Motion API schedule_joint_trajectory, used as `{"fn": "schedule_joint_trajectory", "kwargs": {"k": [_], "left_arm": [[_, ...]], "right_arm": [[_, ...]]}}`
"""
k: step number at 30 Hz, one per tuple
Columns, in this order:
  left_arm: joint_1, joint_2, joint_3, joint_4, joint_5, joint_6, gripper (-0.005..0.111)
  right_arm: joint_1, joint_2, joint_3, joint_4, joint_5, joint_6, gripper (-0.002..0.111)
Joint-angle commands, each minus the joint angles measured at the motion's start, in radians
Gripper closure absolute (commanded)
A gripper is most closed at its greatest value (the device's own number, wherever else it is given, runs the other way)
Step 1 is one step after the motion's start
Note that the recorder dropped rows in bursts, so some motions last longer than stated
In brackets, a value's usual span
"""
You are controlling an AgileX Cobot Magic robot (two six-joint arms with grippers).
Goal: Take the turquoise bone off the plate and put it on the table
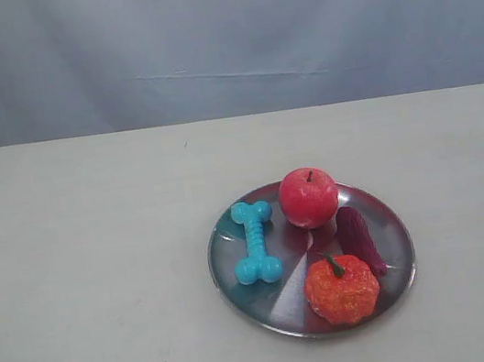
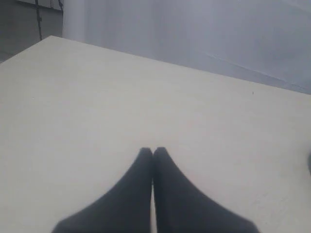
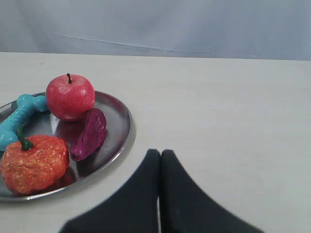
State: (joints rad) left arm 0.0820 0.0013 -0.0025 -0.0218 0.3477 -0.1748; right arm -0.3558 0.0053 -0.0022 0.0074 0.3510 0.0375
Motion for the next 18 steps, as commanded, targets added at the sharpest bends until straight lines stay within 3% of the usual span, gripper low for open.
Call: {"fn": "schedule_joint_trajectory", "kwargs": {"k": [1, 13, 18], "left_arm": [[-0.005, -0.001, 0.003, -0.004, -0.005, -0.004, 0.107], [-0.005, -0.001, 0.003, -0.004, -0.005, -0.004, 0.107], [-0.005, -0.001, 0.003, -0.004, -0.005, -0.004, 0.107]], "right_arm": [[0.0, -0.005, 0.002, -0.007, -0.005, 0.0, 0.109], [0.0, -0.005, 0.002, -0.007, -0.005, 0.0, 0.109], [0.0, -0.005, 0.002, -0.059, -0.154, -0.012, 0.109]]}}
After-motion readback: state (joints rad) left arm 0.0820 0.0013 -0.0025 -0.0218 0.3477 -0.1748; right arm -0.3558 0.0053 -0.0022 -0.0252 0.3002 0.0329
